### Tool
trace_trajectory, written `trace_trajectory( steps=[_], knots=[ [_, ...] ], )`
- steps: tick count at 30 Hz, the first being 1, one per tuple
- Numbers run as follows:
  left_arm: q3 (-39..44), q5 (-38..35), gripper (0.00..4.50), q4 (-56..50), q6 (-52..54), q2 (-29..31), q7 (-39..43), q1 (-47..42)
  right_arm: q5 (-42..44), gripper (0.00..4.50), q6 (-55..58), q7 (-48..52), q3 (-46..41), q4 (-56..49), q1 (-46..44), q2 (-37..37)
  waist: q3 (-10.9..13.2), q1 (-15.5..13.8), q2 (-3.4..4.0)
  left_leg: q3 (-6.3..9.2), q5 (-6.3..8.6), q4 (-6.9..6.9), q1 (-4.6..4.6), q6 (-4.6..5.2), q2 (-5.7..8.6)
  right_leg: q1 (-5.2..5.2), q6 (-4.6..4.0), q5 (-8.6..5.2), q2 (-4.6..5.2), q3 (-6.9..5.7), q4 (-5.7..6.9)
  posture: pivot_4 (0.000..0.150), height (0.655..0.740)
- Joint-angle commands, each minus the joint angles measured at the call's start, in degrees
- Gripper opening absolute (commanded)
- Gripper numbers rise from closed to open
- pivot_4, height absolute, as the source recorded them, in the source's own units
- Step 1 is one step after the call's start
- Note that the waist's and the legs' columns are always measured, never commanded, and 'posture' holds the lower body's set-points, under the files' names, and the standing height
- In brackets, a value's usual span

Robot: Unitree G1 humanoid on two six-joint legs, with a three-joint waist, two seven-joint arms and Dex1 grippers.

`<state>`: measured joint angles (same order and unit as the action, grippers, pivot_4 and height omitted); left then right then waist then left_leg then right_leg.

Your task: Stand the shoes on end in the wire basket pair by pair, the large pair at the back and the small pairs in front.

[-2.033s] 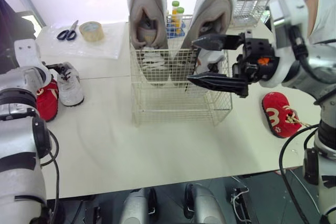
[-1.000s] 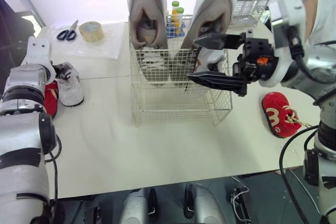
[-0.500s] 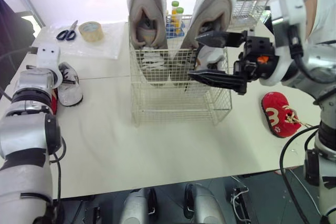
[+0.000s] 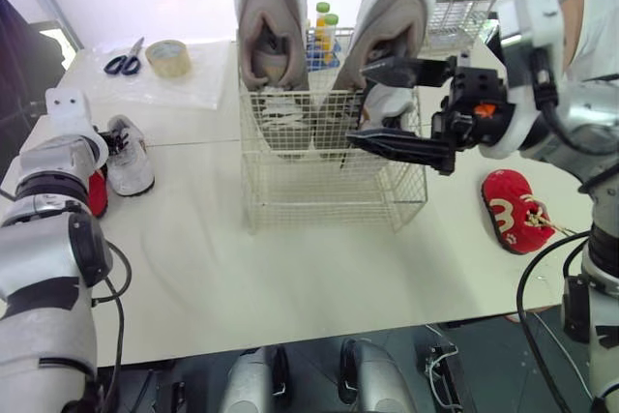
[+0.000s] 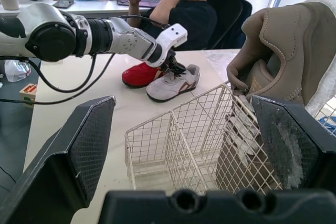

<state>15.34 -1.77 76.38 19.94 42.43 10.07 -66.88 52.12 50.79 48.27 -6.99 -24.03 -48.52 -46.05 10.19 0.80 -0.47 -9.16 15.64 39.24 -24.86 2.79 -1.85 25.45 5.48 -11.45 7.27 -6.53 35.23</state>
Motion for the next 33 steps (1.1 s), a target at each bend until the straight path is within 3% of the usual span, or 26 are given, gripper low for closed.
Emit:
trace_trajectory(
  steps=[1, 6, 9, 12, 13, 19, 27, 30, 33],
  knots=[
    [-0.11, 0.40, 2.73, 0.22, 1.69, -0.10, 0.08, 1.61, -0.76, 4.50, -1.35, 0.61, -0.26, -0.78, -1.15, -0.81, -0.01, 0.08, 0.02, 0.00, 0.00, 0.00, 0.00, 0.00, 0.00, 0.00, 0.00, 0.00, 0.00, 0.00, 0.00, 0.150, 0.7400],
    [-0.23, 0.60, 2.73, 0.40, 2.17, -0.95, -0.26, 2.89, -1.65, 4.50, -1.47, 1.00, 0.12, -0.59, -1.56, -0.68, -0.04, 0.06, 0.03, -0.02, 0.00, 0.00, 0.03, 0.00, 0.00, 0.00, 0.00, 0.00, 0.00, 0.01, 0.01, 0.150, 0.7400],
    [-0.14, 0.64, 1.89, 0.45, 2.02, -1.08, -0.74, 3.29, -2.13, 4.50, -1.47, 0.91, 0.13, -0.68, -1.62, -0.79, -0.07, 0.07, 0.06, -0.02, 0.00, 0.00, 0.05, 0.00, 0.00, -0.01, 0.00, 0.00, 0.00, 0.02, 0.02, 0.150, 0.7400],
    [0.52, 0.08, 0.64, 0.42, 2.07, -1.04, -1.03, 3.11, -2.27, 4.50, -1.31, 0.77, -0.04, -0.91, -1.56, -0.86, -0.07, 0.18, 0.05, -0.03, 0.00, 0.00, 0.05, 0.00, 0.00, -0.01, 0.00, 0.00, 0.00, 0.02, 0.02, 0.150, 0.7400],
    [0.77, -0.13, 0.05, 0.40, 2.14, -1.01, -1.09, 2.99, -2.26, 4.50, -1.24, 0.71, -0.16, -0.99, -1.51, -0.91, -0.07, 0.16, 0.05, -0.03, 0.00, 0.00, 0.05, 0.00, 0.00, -0.01, 0.00, 0.00, 0.00, 0.02, 0.02, 0.150, 0.7400],
    [2.80, -1.80, 0.05, -0.24, 0.82, -0.52, -2.56, 0.30, -2.23, 4.50, -1.11, 0.54, -0.72, -1.15, -1.25, -1.20, -0.07, 0.08, 0.04, -0.03, 0.00, 0.00, 0.05, 0.00, 0.00, -0.01, 0.00, 0.00, 0.00, 0.02, 0.01, 0.150, 0.7400],
    [9.52, -10.48, 0.05, -8.92, -14.55, -2.69, 2.55, -9.79, -2.23, 4.50, -1.33, 0.31, -1.42, -0.27, -1.34, -1.24, 0.00, -0.32, -0.58, 0.06, 0.00, 0.04, -0.09, 0.00, 0.00, 0.00, -0.01, 0.01, 0.01, -0.04, 0.01, 0.150, 0.7400],
    [10.90, -14.71, 0.05, -22.75, -19.46, -6.06, 5.59, -6.69, -2.34, 4.50, -1.61, 0.44, -1.71, 0.71, -1.59, -1.14, 0.00, -0.13, -0.59, 0.03, 0.03, 0.04, -0.11, 0.05, 0.05, -0.04, 0.07, 0.06, 0.06, -0.03, -0.02, 0.150, 0.7400],
    [12.75, -19.46, 0.05, -41.21, -17.19, -10.48, 3.27, -0.29, -2.30, 4.50, -1.90, 0.69, -2.23, 2.06, -1.94, -1.23, -0.01, 0.18, -0.56, 0.01, 0.03, 0.03, -0.10, 0.06, 0.04, -0.03, 0.09, 0.06, 0.06, -0.02, -0.02, 0.150, 0.7400]
  ],
)
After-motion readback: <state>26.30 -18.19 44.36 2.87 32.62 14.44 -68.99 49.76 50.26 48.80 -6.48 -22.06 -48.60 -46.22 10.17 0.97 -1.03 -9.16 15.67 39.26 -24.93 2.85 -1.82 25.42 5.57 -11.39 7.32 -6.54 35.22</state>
